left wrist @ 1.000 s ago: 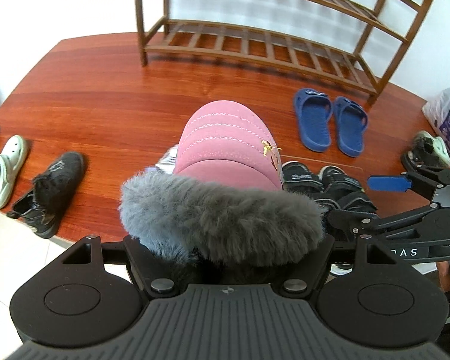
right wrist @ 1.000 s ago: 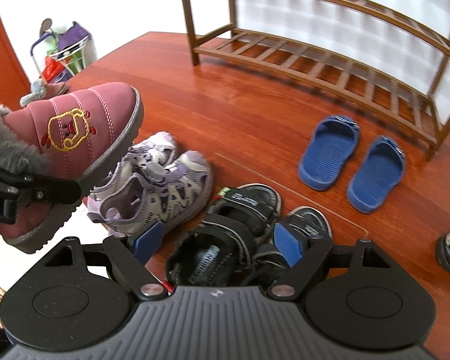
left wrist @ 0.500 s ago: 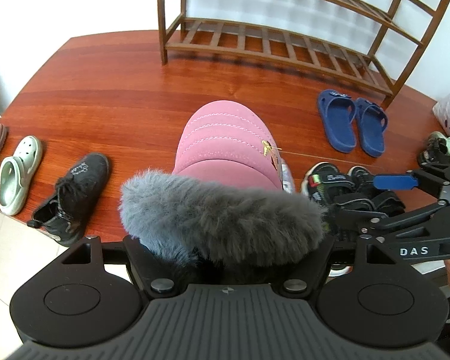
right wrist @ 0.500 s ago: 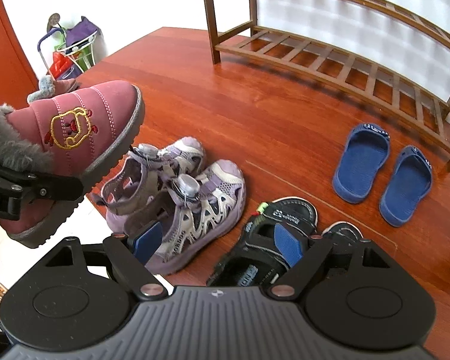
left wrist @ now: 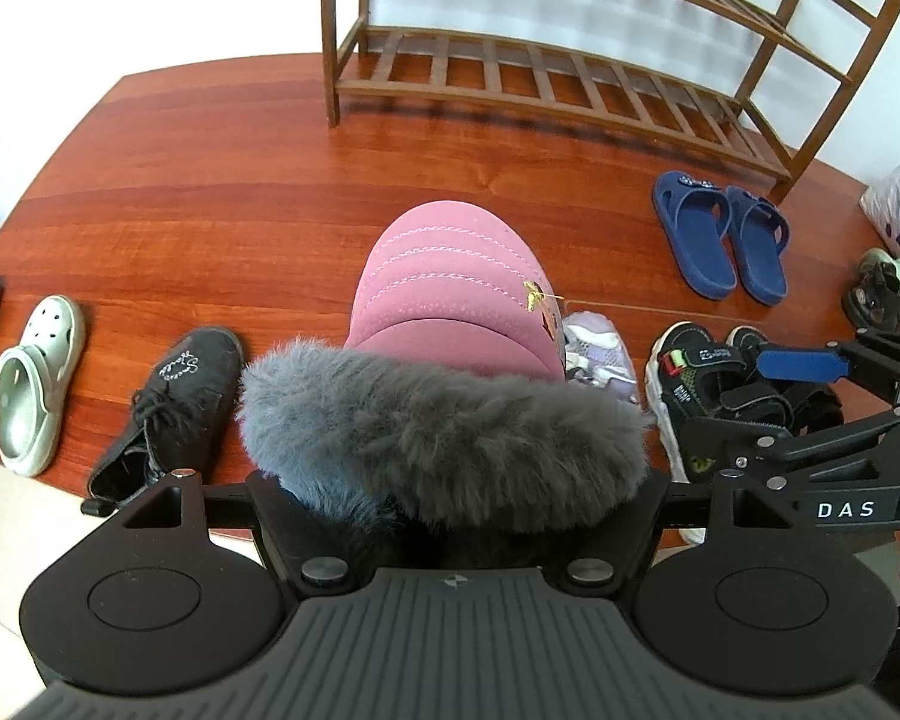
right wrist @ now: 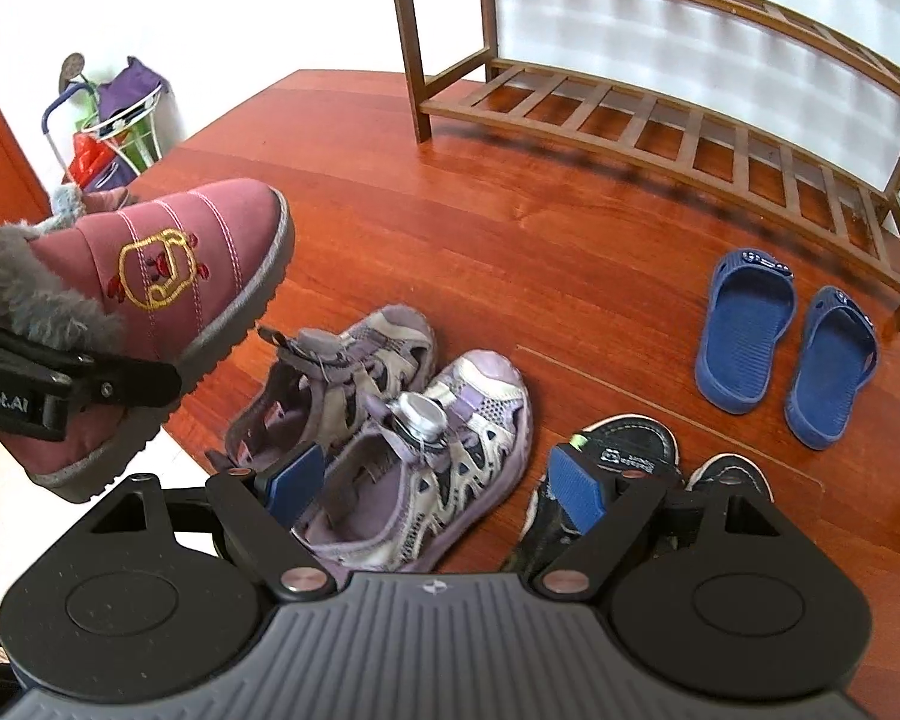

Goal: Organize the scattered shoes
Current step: 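Carry the maroon boot with the left tool toward the pink fur boot, then lower the maroon boot beside the pink fur boot and open the left tool, then move the left tool to the pale green clog and grasp its heel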

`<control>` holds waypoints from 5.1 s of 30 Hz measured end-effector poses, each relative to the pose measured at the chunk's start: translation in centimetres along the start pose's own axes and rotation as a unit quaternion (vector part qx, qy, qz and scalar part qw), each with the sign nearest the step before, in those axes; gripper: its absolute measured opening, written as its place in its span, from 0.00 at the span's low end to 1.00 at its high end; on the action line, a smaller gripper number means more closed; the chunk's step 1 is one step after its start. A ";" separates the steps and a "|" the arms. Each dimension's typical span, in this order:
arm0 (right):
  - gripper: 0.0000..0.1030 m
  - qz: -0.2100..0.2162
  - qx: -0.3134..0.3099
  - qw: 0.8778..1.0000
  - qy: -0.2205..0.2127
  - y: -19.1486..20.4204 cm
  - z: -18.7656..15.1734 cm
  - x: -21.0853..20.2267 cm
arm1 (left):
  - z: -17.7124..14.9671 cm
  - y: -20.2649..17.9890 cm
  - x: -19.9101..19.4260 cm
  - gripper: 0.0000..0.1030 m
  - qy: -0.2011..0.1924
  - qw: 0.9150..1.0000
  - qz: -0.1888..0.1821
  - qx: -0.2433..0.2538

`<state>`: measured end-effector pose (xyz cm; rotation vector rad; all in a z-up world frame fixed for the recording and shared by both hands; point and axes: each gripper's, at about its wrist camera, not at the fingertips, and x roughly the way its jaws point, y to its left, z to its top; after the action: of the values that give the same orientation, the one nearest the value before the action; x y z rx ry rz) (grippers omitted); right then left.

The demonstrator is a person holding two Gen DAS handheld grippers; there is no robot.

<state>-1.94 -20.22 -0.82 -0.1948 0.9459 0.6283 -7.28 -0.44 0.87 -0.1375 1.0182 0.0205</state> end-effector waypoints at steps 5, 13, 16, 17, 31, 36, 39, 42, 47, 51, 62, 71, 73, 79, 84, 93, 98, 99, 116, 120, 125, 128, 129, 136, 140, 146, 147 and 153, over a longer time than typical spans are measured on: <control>0.84 -0.004 0.008 1.000 -0.002 1.3 1.0 0.7 | 0.6 1.7 0.2 0.71 0.001 1.000 -0.002 0.009; 0.84 -0.010 0.012 1.000 -0.002 3.2 2.8 2.3 | 1.6 4.5 0.4 0.71 0.002 1.000 -0.003 0.014; 0.84 -0.010 0.014 1.000 -0.003 3.7 3.5 2.8 | 2.1 5.3 0.4 0.71 0.002 1.000 -0.003 0.016; 0.84 -0.010 0.015 1.000 -0.002 3.9 3.7 2.9 | 2.2 5.6 0.4 0.71 0.001 1.000 -0.003 0.017; 0.84 -0.022 0.022 0.999 -0.008 4.8 5.1 3.1 | 3.9 7.8 0.6 0.71 0.006 1.000 -0.004 0.016; 0.84 -0.023 0.032 0.999 -0.005 4.8 5.0 3.2 | 4.2 8.7 0.6 0.71 0.008 1.000 -0.002 0.013; 0.84 -0.026 0.038 0.999 -0.004 4.8 4.8 3.3 | 4.3 9.5 0.8 0.71 0.010 1.000 -0.002 0.012; 0.84 -0.035 0.048 0.998 -0.004 4.7 4.8 3.1 | 4.4 10.3 0.8 0.71 0.013 1.000 -0.002 0.015; 0.84 -0.047 0.062 0.997 -0.009 5.1 4.7 2.9 | 4.6 11.7 0.8 0.71 0.017 1.000 -0.004 0.016; 0.84 -0.059 0.077 0.995 -0.012 5.6 4.6 2.8 | 4.8 12.8 0.9 0.71 0.020 1.000 -0.006 0.023; 0.84 -0.079 0.107 0.991 -0.009 8.2 4.5 3.6 | 4.8 17.5 0.4 0.71 0.034 0.999 -0.008 0.025; 0.84 -0.083 0.114 0.990 0.000 11.7 5.0 5.0 | 4.7 24.0 -0.6 0.71 0.040 0.999 0.012 0.008; 0.84 -0.084 0.117 0.990 0.001 12.9 5.4 5.5 | 4.6 25.6 -0.9 0.71 0.041 0.999 0.017 0.005; 0.84 -0.085 0.118 0.989 0.002 15.5 6.4 6.5 | 4.6 29.4 -1.2 0.71 0.045 0.999 0.026 -0.006; 0.84 -0.087 0.116 0.989 0.003 17.9 7.4 7.5 | 4.5 32.9 -1.2 0.71 0.045 0.998 0.035 -0.013; 0.84 -0.097 0.120 0.988 0.008 21.2 8.3 8.7 | 4.4 37.7 -0.5 0.71 0.047 0.998 0.046 -0.023; 0.84 -0.104 0.121 0.987 0.008 22.4 8.7 9.1 | 4.2 40.4 1.2 0.71 0.055 0.996 0.054 -0.038; 0.84 -0.106 0.121 0.987 0.009 22.5 8.7 9.2 | 4.1 40.7 1.6 0.71 0.056 0.996 0.054 -0.044; 0.84 -0.138 0.136 0.981 0.013 24.0 8.6 9.3 | 2.7 43.6 7.5 0.71 0.077 0.993 0.054 -0.073; 0.84 -0.140 0.140 0.980 0.014 24.0 8.4 9.3 | 2.4 43.2 8.0 0.71 0.075 0.994 0.065 -0.054; 0.84 -0.139 0.143 0.980 0.013 24.0 8.4 9.4 | 2.5 43.1 8.1 0.72 0.074 0.994 0.067 -0.046; 0.84 -0.137 0.141 0.980 0.013 24.1 8.4 9.6 | 2.6 43.3 8.1 0.74 0.080 0.993 0.066 -0.055; 0.84 -0.137 0.140 0.981 0.012 24.1 8.4 9.6 | 2.7 43.3 8.1 0.76 0.083 0.993 0.065 -0.056; 0.84 -0.131 0.142 0.981 0.008 24.2 8.5 9.7 | 3.2 43.0 6.6 0.83 0.074 0.993 0.076 -0.056; 0.84 -0.127 0.138 0.982 0.007 24.3 8.5 9.8 | 3.5 42.7 5.0 0.85 0.060 0.994 0.079 -0.050; 0.84 -0.118 0.135 0.984 0.008 24.5 8.6 10.3 | 4.5 41.9 1.6 0.86 0.033 0.997 0.072 -0.026; 0.84 -0.116 0.135 0.984 0.008 24.6 8.7 10.4 | 4.6 41.6 1.2 0.86 0.030 0.997 0.068 -0.020; 0.84 -0.110 0.134 0.985 0.009 24.6 8.7 10.7 | 4.5 39.7 0.5 0.85 0.021 0.999 0.044 0.018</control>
<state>-5.60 7.71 -1.66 -0.0641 1.0008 0.2920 -6.40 39.41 -1.36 -0.0600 1.0661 0.0786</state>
